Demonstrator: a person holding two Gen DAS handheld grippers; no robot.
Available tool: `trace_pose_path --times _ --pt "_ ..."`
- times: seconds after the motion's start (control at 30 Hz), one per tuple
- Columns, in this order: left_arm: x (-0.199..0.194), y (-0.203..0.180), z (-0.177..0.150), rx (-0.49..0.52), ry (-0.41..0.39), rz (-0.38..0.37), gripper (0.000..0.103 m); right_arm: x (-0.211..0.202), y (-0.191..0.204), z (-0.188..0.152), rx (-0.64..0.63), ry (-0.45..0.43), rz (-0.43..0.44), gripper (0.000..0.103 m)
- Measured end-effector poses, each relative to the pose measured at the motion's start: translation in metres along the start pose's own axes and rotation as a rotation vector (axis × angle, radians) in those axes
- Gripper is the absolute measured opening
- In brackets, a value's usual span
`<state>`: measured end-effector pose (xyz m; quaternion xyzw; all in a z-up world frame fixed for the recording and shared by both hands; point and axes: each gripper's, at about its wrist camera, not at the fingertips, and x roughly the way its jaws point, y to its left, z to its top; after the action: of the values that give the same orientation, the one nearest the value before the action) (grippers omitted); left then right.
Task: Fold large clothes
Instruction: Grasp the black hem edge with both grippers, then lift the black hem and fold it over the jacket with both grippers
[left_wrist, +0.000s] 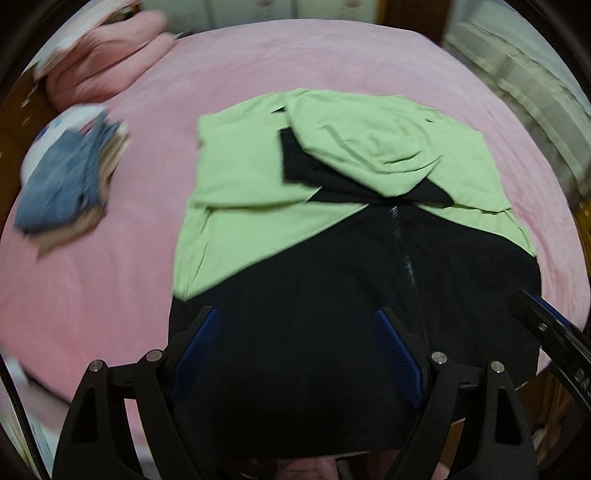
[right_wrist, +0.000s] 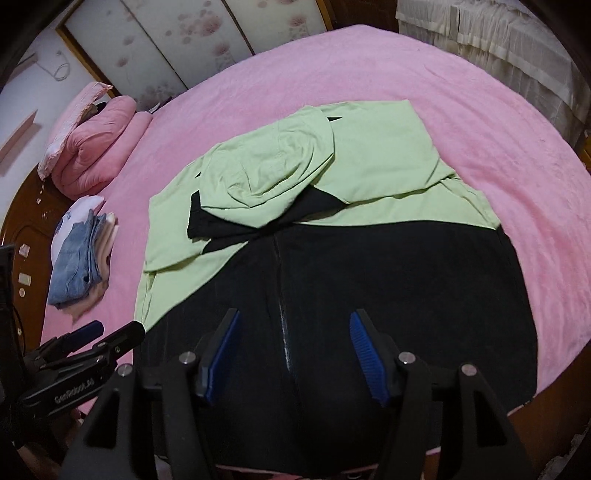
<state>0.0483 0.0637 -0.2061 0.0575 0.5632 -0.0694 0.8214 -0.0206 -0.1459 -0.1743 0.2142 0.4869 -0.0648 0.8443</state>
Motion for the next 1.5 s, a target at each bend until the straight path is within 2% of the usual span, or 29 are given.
trace_pose_path --times 0.1,0.2,0.3,0.4,0.47,0.57,0.63,0.73,0.9,1.0,1.1,1.2,1.27,1.37,1.5 --pt "-0.008 -0.003 -0.023 -0.052 0.035 0.055 0.084 -0.011 -0.005 -0.011 -0.006 0.019 0.007 0.060" --pt "-0.015 -0.003 -0.044 -0.090 0.082 0.067 0.084 -0.029 -0.010 -0.021 -0.060 0.040 0.021 0.060" --pt "-0.018 -0.002 -0.066 -0.068 0.143 0.087 0.084 -0.044 -0.019 -0.032 -0.126 0.049 0.006 0.061" --pt "-0.023 0.005 -0.087 -0.045 0.179 0.115 0.085 -0.054 -0.038 -0.040 -0.165 0.075 -0.011 0.072" --pt "-0.023 0.012 -0.097 -0.041 0.207 0.114 0.095 -0.058 -0.054 -0.041 -0.158 0.096 -0.021 0.079" --pt "-0.017 0.021 -0.114 0.005 0.280 0.101 0.100 -0.060 -0.081 -0.044 -0.126 0.147 -0.033 0.080" --pt "-0.009 0.027 -0.128 0.014 0.337 0.089 0.100 -0.056 -0.105 -0.049 -0.066 0.200 -0.077 0.080" --pt "0.007 0.040 -0.148 -0.026 0.445 0.060 0.100 -0.046 -0.146 -0.060 0.088 0.268 -0.128 0.080" --pt "0.023 0.064 -0.178 -0.155 0.528 0.035 0.100 -0.034 -0.214 -0.083 0.417 0.292 -0.164 0.080" --pt "0.029 0.078 -0.191 -0.251 0.530 -0.007 0.102 -0.027 -0.233 -0.094 0.513 0.277 -0.179 0.080" --pt "0.038 0.096 -0.206 -0.393 0.512 -0.054 0.102 -0.014 -0.232 -0.099 0.480 0.273 -0.182 0.080" --pt "0.043 0.120 -0.219 -0.600 0.433 -0.115 0.102 -0.001 -0.232 -0.094 0.453 0.273 -0.186 0.080" --pt "0.047 0.131 -0.223 -0.683 0.396 -0.130 0.102 0.010 -0.228 -0.089 0.387 0.275 -0.198 0.080" --pt "0.052 0.141 -0.222 -0.721 0.328 -0.111 0.102 0.027 -0.226 -0.082 0.317 0.315 -0.244 0.080" --pt "0.065 0.146 -0.214 -0.668 0.286 -0.038 0.102 0.040 -0.233 -0.076 0.329 0.348 -0.239 0.080"
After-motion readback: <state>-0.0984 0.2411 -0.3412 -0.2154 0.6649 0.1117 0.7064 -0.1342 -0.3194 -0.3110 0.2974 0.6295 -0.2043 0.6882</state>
